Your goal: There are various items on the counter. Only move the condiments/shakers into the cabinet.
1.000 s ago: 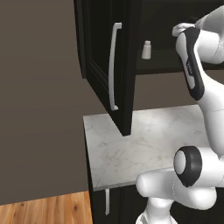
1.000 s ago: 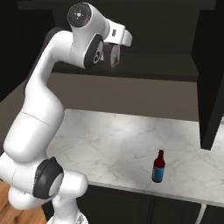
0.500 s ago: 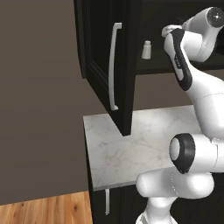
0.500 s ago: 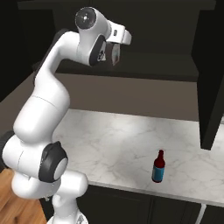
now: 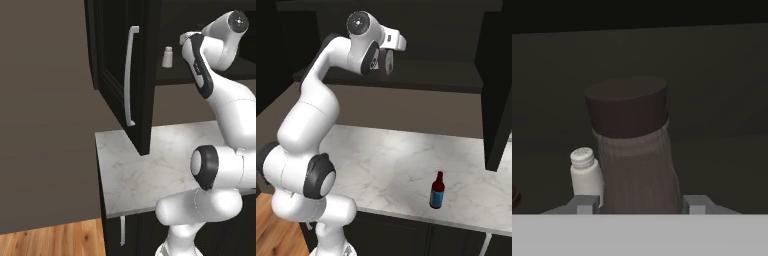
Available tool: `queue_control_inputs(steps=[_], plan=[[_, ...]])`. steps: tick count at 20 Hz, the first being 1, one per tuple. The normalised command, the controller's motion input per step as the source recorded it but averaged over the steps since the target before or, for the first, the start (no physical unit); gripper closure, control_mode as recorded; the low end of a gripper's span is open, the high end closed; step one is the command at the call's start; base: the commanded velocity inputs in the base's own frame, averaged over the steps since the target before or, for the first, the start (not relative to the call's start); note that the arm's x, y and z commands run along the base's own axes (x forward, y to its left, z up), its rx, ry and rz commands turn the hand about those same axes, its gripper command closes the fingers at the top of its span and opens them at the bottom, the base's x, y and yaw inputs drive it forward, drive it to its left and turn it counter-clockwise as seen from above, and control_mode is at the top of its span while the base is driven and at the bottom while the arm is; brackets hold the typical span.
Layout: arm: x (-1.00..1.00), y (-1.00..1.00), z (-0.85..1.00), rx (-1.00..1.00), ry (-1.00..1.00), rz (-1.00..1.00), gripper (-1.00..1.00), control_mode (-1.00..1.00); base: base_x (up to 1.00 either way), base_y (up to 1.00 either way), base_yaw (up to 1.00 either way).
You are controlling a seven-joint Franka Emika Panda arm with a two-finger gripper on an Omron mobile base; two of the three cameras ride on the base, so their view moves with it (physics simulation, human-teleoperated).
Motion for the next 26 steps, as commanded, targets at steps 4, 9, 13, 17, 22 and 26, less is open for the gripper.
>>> queue_control_inputs(steps=[4,9,13,17,22,26], plan=[[0.33,0.00,-0.25,0.00,-0.01,0.04,1.00,-1.00,0.00,0.00,0.00],[0.39,0.00,-0.29,0.00,-0.03,0.03,1.00,-1.00,0.00,0.00,0.00],[0.44,0.00,-0.35,0.00,-0.07,0.02,1.00,-1.00,0.00,0.00,0.00],[0.51,0.00,-0.34,0.00,-0.06,0.01,1.00,-1.00,0.00,0.00,0.00],[0.59,0.00,-0.36,-0.02,-0.01,0.00,1.00,-1.00,0.00,0.00,0.00],[0.62,0.03,-0.36,-0.10,0.00,0.00,1.00,-1.00,0.00,0.00,0.00]])
